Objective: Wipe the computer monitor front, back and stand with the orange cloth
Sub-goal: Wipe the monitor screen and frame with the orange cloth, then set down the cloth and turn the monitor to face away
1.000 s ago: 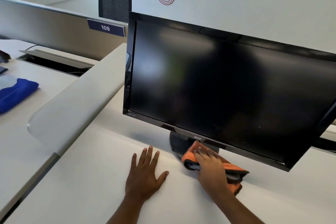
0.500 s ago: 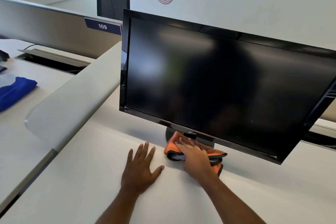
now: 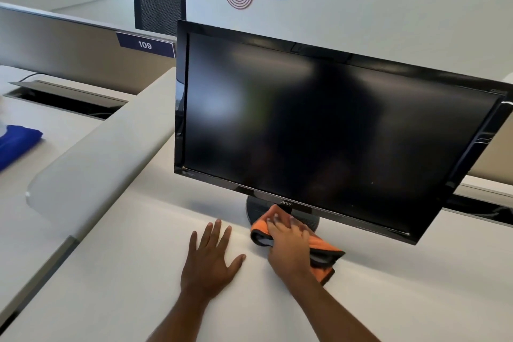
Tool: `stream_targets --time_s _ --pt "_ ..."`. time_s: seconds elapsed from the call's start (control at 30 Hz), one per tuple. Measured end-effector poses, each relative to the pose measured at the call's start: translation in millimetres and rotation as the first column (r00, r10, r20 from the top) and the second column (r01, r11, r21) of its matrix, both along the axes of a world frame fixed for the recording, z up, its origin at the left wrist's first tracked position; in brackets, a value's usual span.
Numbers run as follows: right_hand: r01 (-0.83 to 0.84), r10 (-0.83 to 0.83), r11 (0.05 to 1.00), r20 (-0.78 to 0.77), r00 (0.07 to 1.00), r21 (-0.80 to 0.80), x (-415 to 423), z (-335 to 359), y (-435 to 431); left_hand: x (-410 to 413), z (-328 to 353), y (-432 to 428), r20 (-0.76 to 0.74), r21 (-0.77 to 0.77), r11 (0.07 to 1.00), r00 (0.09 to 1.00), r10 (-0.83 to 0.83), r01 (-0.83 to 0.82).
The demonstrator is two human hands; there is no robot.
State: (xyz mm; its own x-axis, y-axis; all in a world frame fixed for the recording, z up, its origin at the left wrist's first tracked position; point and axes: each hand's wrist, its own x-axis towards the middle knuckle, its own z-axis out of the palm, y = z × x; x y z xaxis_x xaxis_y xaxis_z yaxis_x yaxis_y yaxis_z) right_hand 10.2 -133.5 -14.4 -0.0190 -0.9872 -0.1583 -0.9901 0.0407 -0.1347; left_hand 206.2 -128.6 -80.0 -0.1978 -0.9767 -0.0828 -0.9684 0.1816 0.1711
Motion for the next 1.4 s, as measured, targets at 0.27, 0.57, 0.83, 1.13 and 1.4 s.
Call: stream_targets --time_s 0.27,0.57,0.83,1.13,1.4 --pt "-0.072 0.080 0.992 -0.072 0.994 0.101 -40.0 6.2 2.7 1.1 -0.9 -0.2 0.011 -0.067 0.998 1.000 -0.009 0.010" --pt "0.147 -0.151 0.988 0.096 0.984 0.049 -58.5 16.3 34.3 -24.5 1.7 4.4 -0.051 0.053 0.993 0.993 0.104 -0.101" --pt "0.313 -0.343 0.932 0.730 0.591 0.184 -36.4 52.8 41.8 -87.0 53.8 22.1 -0.762 0.269 0.962 0.602 0.238 -0.039" --pt "0.321 -0.569 0.773 0.822 -0.032 0.548 -91.2 35.2 83.1 -124.1 58.6 27.2 -0.768 0.637 0.714 0.316 0.557 0.290" --pt "0.476 -0.641 0.697 0.764 0.077 0.536 -135.8 14.9 119.8 -167.1 49.4 51.9 -0.720 0.640 0.732 0.515 0.465 0.234"
